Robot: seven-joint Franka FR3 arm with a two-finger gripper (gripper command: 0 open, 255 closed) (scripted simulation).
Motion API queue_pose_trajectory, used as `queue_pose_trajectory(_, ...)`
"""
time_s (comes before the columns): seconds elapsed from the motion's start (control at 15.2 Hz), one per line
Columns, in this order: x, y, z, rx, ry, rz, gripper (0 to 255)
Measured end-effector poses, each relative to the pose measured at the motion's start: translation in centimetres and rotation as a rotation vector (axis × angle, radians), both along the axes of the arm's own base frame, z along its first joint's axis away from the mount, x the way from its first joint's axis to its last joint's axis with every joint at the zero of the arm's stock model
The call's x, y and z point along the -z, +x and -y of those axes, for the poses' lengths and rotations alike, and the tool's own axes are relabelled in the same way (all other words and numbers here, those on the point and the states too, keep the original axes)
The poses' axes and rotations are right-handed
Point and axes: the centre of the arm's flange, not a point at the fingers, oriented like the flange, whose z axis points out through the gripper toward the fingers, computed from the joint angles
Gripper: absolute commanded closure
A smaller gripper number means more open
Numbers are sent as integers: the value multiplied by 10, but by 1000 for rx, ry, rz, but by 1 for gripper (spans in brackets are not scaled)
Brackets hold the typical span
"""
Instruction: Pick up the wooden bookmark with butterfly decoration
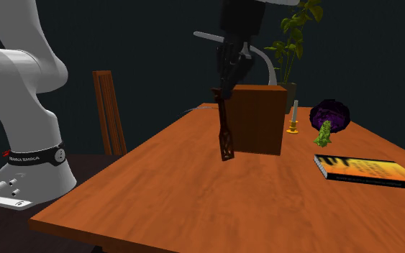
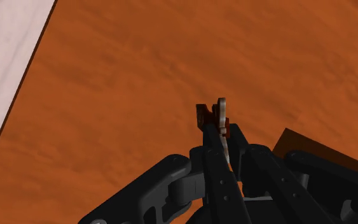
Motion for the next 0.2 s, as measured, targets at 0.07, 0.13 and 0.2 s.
queue_pose_trajectory(0.07, -5, -1, -1, 0, 0, 0, 255)
queue_pose_trajectory(0.13, -10, 0, -1, 0, 0, 0, 255)
queue_pose_trajectory(0.2, -14, 0, -1, 0, 0, 0, 255)
